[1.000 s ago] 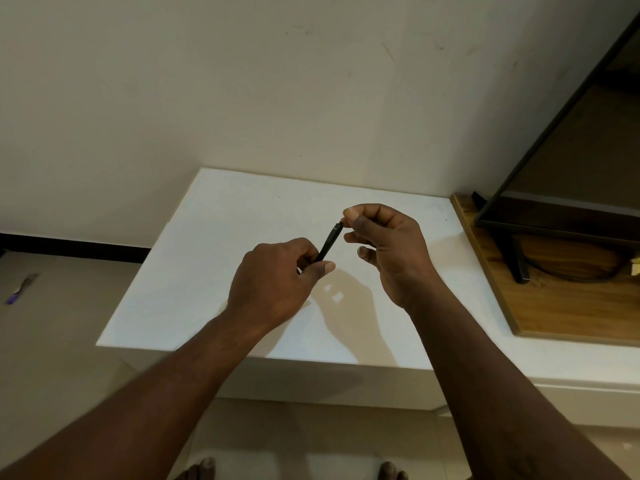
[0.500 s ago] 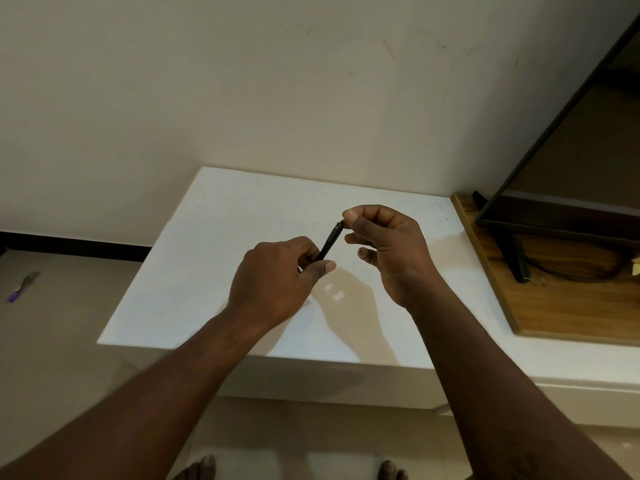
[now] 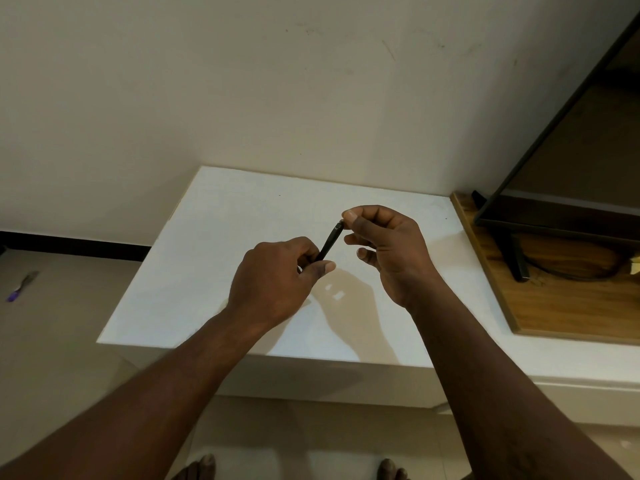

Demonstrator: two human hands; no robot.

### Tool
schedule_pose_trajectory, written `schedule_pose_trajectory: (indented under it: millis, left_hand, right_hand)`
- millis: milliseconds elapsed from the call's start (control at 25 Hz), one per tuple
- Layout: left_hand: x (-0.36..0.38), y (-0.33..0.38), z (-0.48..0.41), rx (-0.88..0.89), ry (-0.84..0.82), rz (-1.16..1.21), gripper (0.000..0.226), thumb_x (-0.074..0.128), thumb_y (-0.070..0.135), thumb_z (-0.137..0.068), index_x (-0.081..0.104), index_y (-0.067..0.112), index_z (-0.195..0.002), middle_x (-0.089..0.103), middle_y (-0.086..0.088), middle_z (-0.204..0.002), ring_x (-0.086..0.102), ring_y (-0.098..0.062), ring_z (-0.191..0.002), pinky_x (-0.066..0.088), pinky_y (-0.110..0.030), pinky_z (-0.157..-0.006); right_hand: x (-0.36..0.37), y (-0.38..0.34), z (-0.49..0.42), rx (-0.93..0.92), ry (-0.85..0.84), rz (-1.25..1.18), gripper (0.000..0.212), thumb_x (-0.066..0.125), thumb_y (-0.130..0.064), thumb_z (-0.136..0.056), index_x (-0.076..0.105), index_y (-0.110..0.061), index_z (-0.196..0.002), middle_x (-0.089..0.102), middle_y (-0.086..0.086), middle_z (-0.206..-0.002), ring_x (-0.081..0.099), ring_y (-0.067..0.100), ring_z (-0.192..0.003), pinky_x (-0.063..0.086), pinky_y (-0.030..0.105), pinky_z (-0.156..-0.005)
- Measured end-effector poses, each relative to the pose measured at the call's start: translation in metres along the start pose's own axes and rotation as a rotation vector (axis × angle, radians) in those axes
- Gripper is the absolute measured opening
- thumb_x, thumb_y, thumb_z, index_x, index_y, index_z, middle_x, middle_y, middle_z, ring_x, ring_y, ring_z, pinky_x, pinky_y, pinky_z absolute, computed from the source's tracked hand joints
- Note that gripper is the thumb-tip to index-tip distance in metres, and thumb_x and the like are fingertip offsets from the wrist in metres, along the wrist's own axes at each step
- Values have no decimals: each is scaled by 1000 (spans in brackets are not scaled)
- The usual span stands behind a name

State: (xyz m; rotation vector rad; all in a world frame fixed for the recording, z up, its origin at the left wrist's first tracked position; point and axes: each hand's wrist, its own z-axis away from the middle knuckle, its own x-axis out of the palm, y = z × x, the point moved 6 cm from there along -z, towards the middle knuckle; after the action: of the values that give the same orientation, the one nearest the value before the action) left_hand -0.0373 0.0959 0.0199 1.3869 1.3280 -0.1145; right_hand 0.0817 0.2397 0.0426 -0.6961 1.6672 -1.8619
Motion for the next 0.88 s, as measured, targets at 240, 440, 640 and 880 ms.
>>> schedule_pose_trajectory:
  millis: [240, 440, 640, 880]
  left_hand:
    - [-2, 0, 0, 4, 6, 0, 33, 65, 64, -88, 72, 32, -93, 61, 21, -67, 62, 0, -65, 50, -23, -58]
    - [-10, 1, -2, -5, 62, 15, 27, 68, 60, -88, 71, 33, -89, 58, 24, -66, 62, 1, -65, 47, -22, -58]
    - [-15, -2, -6, -11, 80, 27, 24, 70, 55, -89, 75, 33, -94, 68, 19, -76, 64, 0, -69, 55, -29, -66]
    - [-21, -2, -7, 17, 108, 38, 22, 69, 52, -91, 77, 32, -96, 73, 13, -81, 65, -9, -74, 55, -34, -69]
  right_hand:
    - [-1, 0, 0, -11, 3, 20, 5, 78, -27, -94, 79, -25, -89, 81, -4, -94, 73, 6, -79, 47, 32, -76]
    - [-3, 0, -1, -26, 13, 59, 6, 78, -28, -94, 80, -24, -92, 81, -4, -93, 72, 4, -77, 46, 32, -77]
    - [-4, -2, -2, -57, 24, 106, 8, 78, -28, -94, 80, -26, -87, 81, -4, -91, 72, 5, -77, 46, 30, -75]
    - [-6, -5, -3, -133, 48, 181, 9, 77, -24, -95, 79, -22, -87, 80, 8, -93, 70, 7, -76, 47, 22, -67]
